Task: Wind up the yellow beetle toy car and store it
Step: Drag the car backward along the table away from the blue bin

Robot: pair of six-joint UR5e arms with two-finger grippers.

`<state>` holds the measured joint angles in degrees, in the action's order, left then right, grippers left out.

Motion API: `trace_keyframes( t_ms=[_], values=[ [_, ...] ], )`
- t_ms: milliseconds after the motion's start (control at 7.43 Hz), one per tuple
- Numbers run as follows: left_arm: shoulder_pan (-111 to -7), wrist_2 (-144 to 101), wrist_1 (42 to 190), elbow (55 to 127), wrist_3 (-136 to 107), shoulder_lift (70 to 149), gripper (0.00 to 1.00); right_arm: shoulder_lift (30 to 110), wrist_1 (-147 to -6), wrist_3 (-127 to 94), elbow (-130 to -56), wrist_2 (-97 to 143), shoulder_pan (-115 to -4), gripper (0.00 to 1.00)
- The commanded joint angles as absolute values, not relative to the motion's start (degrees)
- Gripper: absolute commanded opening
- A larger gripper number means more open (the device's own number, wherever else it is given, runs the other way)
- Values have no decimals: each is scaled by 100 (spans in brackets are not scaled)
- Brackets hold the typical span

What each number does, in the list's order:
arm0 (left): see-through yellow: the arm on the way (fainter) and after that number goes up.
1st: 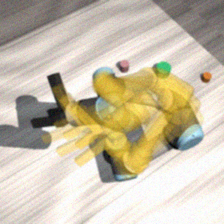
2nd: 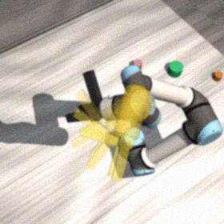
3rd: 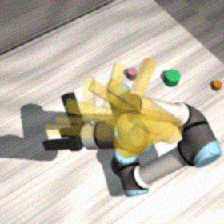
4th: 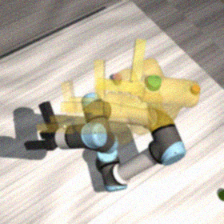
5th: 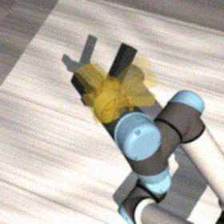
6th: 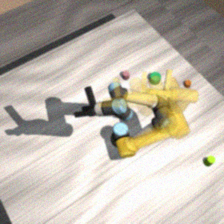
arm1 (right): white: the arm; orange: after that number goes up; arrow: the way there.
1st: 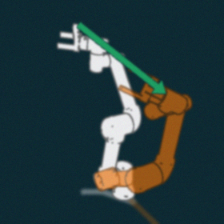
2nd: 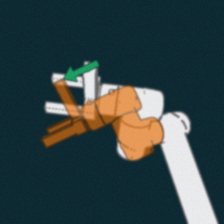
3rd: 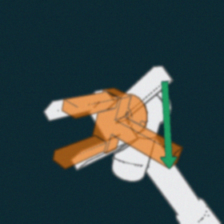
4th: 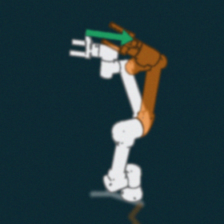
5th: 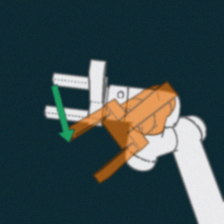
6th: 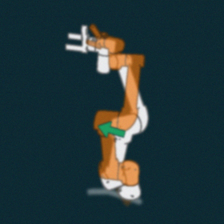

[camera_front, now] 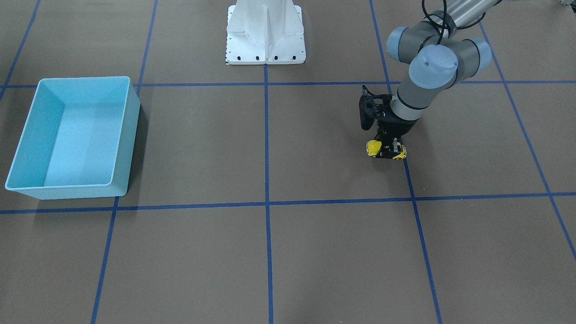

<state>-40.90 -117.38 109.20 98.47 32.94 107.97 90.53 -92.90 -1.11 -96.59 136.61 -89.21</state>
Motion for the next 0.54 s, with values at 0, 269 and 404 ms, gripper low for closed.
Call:
trace_keyframes(
  t_ms=[0, 269, 404],
  values=[
    [-4096, -11821, 11144, 9817, 3296, 10645, 11, 9053, -9290, -114, -9659, 13658, -8921, 100],
    [-4096, -11962, 11232, 9782, 3287, 10547, 11, 9053, -9290, -105, -9659, 13667, -8921, 100],
    [-4104, -11953, 11372, 9774, 3278, 10469, 11, 9053, -9290, -114, -9659, 13667, -8921, 100]
  ],
)
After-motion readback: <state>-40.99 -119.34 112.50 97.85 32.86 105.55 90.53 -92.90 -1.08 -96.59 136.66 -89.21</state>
